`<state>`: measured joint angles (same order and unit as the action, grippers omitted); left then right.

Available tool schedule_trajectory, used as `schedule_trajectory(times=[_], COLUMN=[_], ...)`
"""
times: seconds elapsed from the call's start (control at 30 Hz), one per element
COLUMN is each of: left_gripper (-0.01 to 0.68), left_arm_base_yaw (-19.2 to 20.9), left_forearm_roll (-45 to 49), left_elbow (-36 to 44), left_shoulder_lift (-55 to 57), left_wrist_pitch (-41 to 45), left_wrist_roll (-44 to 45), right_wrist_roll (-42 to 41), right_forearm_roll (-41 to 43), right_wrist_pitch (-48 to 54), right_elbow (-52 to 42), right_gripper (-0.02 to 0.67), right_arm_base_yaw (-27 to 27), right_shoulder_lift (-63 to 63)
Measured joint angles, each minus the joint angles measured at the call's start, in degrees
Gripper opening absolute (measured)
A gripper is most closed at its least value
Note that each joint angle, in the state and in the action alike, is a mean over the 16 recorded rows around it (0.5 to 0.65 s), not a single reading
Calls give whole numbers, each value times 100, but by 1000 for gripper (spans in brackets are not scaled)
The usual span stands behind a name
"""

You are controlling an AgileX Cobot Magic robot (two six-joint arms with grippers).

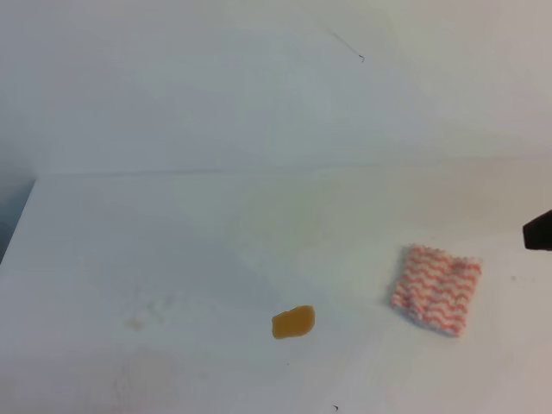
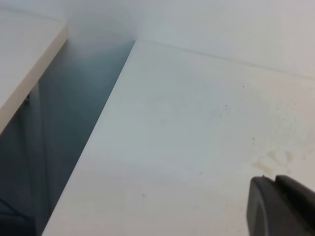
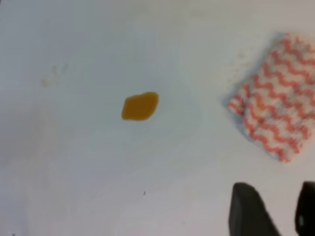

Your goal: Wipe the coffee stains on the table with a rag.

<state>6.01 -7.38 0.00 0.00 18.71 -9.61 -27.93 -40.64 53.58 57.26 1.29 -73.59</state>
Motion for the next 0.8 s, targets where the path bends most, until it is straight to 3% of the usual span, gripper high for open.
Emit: schedule_trajectory(times=[0.3,0.57,0.8], left_gripper=[1,1,1], left_arm_base_yaw=[0,0,0], left_forearm_roll=[0,0,0], left_elbow=[0,0,0], left_shoulder_lift=[0,0,0], left_wrist_pitch=[0,0,0], left_wrist_roll=[0,0,0], right_wrist_roll=[332,1333,2017], right_forearm_roll=[886,2371,3310], right_wrist_pitch=[-537,-845,-1012], right_elbow=[569,1295,1718], right_gripper=[314,332,330], right_arm_base_yaw=[-989,-1849,-2200], right_shoulder_lift=[-1273,-2549,-3513])
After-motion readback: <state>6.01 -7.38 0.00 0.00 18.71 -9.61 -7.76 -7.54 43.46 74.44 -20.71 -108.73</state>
